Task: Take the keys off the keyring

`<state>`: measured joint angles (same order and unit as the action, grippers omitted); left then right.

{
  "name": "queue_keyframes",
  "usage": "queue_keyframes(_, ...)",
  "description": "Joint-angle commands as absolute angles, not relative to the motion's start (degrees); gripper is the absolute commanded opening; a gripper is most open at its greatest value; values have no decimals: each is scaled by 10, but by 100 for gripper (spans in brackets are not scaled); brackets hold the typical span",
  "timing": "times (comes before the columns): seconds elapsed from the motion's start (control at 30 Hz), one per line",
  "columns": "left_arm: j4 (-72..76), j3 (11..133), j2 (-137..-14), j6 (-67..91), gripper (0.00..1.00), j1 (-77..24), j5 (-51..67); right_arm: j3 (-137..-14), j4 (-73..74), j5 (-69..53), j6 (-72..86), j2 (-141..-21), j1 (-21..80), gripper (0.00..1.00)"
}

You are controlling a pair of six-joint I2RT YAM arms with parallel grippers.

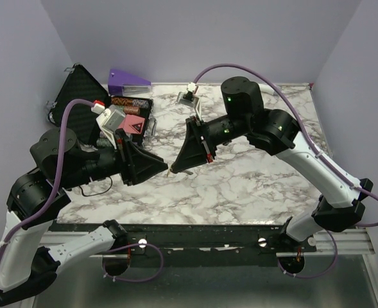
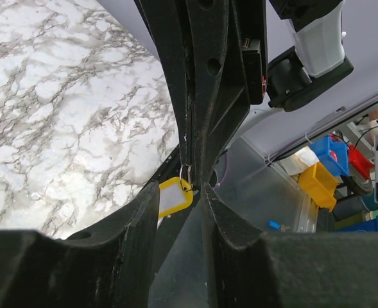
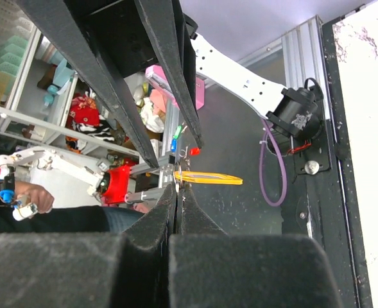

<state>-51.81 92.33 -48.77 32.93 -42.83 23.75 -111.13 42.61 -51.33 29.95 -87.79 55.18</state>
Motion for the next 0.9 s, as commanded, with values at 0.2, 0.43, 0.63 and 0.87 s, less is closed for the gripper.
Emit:
queue_keyframes(0.2, -490, 919, -497, 349, 34, -426, 252, -1111, 388, -534, 311, -870, 554, 1)
queue_keyframes(0.43, -480, 919, -511, 364, 19, -425, 250, -1100, 384, -526, 309, -862, 554, 1)
queue_keyframes(0.63, -489, 921, -519, 364, 0, -427, 279, -1092, 383, -512, 305, -856, 554, 1)
queue_keyframes(0.87, -546, 924, -535, 321, 0, -426, 358, -1090, 402, -518, 294, -857, 554, 1)
